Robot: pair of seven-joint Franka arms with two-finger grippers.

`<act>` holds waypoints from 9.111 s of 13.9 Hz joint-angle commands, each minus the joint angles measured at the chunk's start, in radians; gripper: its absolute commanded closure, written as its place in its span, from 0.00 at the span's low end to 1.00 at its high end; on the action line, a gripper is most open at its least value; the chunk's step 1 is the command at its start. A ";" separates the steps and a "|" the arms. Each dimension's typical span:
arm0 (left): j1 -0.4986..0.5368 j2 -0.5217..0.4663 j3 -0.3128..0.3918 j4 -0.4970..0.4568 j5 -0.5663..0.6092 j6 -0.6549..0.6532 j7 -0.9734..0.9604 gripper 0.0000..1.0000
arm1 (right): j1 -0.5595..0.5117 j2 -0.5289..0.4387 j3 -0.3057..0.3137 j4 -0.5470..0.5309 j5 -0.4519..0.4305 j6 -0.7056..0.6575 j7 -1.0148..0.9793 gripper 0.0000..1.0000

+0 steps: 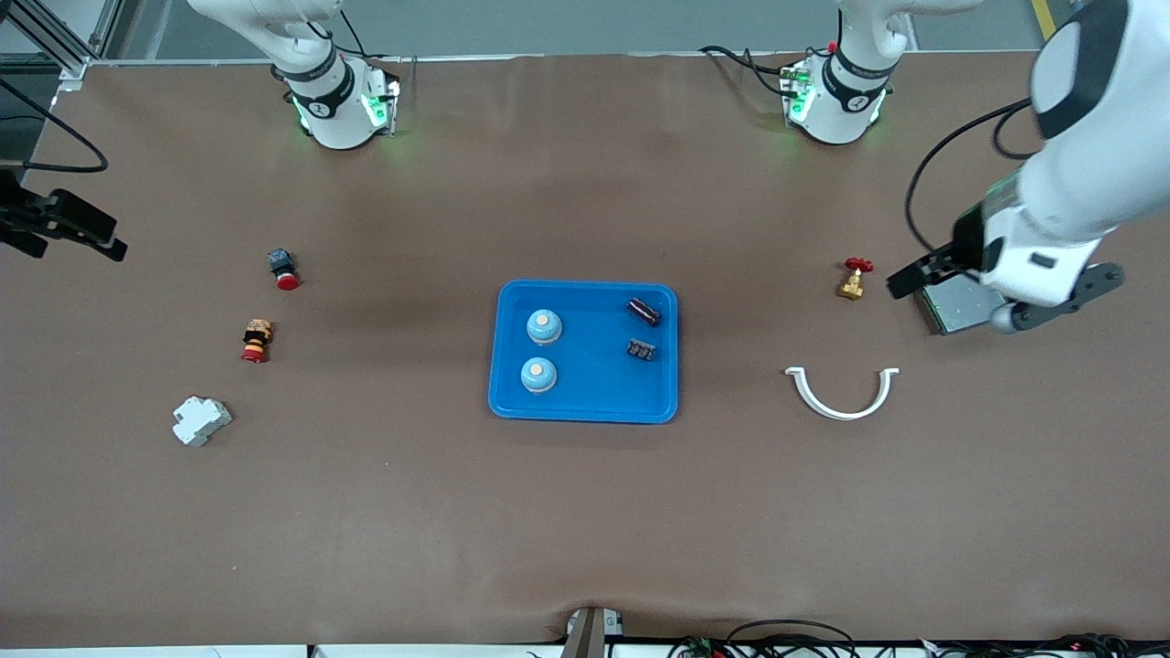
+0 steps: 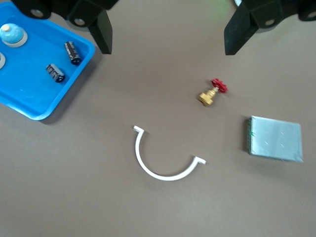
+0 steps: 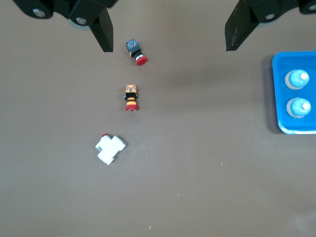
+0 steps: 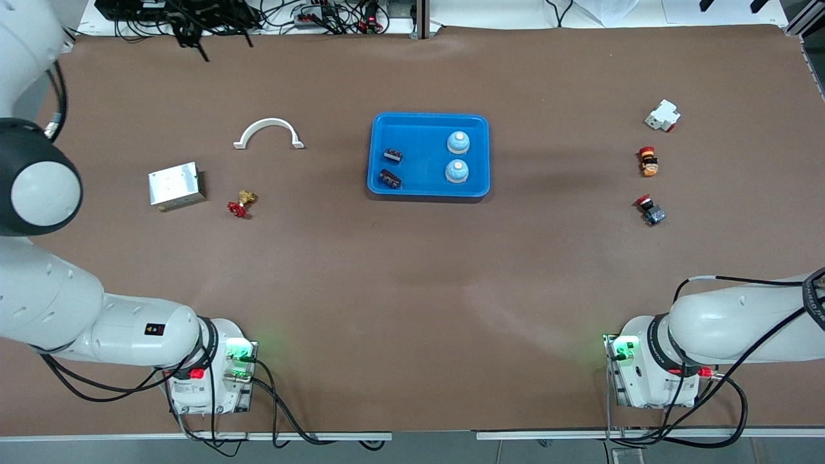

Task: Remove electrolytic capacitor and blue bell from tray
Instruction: 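Reach both grippers toward the blue tray, then lower the left gripper onto a capacitor while the right gripper lowers onto a bell, then close both grippers and lift the capacitor and bell from the tray, then set the bell by the buttons while the left gripper sets the capacitor down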

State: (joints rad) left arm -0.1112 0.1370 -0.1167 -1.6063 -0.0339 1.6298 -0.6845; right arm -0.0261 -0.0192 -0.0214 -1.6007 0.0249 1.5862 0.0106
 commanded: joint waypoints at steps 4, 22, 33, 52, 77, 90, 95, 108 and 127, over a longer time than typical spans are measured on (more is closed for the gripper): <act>-0.109 0.162 0.002 0.101 -0.009 0.083 -0.283 0.00 | 0.176 -0.057 0.006 -0.234 0.000 0.112 0.335 0.00; -0.347 0.512 0.006 0.178 -0.006 0.478 -1.066 0.00 | 0.693 0.424 0.004 -0.341 0.027 0.784 1.264 0.00; -0.432 0.610 0.017 0.172 0.025 0.516 -1.193 0.00 | 0.759 0.622 -0.002 -0.188 -0.046 0.818 1.402 0.00; -0.475 0.700 0.017 0.170 0.072 0.547 -1.225 0.00 | 0.772 0.677 0.003 -0.163 -0.033 0.874 1.411 0.77; -0.481 0.710 0.017 0.170 0.086 0.573 -1.247 1.00 | 0.839 0.703 0.000 -0.154 -0.045 0.931 1.460 0.37; -0.348 0.328 0.002 -0.035 0.069 0.403 -0.911 1.00 | 0.819 0.703 -0.003 -0.145 -0.046 0.946 1.460 1.00; -0.243 0.095 0.000 -0.289 0.039 0.424 -0.643 1.00 | 0.740 0.613 0.003 -0.107 -0.028 0.769 1.324 1.00; 0.099 0.041 0.009 -0.584 0.042 0.692 0.043 1.00 | 0.375 0.136 0.000 -0.609 0.053 0.739 0.476 1.00; 0.104 0.338 0.008 -0.471 0.095 0.858 0.062 1.00 | 0.049 0.225 0.000 -0.829 0.052 1.100 -0.100 1.00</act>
State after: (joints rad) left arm -0.0046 0.4566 -0.1088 -2.0846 0.0449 2.4597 -0.6191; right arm 0.0450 0.1764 -0.0386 -2.4180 0.0636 2.6328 -0.0637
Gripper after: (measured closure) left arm 0.656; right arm 0.361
